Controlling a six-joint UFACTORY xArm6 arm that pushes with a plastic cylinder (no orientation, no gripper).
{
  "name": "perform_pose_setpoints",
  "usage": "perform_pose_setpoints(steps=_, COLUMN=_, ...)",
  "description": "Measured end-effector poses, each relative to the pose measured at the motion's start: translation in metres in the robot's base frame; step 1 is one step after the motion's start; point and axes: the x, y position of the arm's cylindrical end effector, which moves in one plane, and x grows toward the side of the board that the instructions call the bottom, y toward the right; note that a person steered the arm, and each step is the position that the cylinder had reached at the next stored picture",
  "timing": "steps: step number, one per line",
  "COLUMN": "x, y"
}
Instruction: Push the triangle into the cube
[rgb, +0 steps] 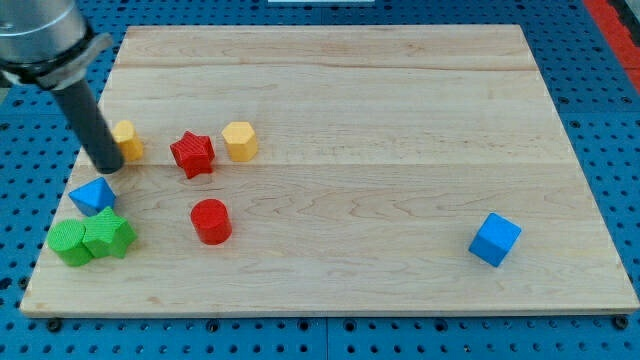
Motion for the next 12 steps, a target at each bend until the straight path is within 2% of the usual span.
perform_pose_setpoints(steps=1, x=0.038, y=-0.028)
perform_pose_setpoints(steps=2, x=0.051, y=-0.033)
perform_pose_setpoints(steps=4, x=0.019, y=0.004)
perform_pose_setpoints(steps=5, x=0.015, y=-0.028)
perform_pose_setpoints(steps=6, x=0.043, y=-0.043)
perform_pose_setpoints(steps=7, x=0.061, y=-0.01)
perform_pose_setpoints(steps=8, x=0.037, y=0.013)
perform_pose_setpoints(steps=9, x=0.037, y=0.051)
perform_pose_setpoints(steps=10, x=0.035, y=-0.004)
perform_pose_setpoints(steps=11, x=0.043, y=0.055)
perform_pose_setpoints(steps=12, x=0.047, y=0.15)
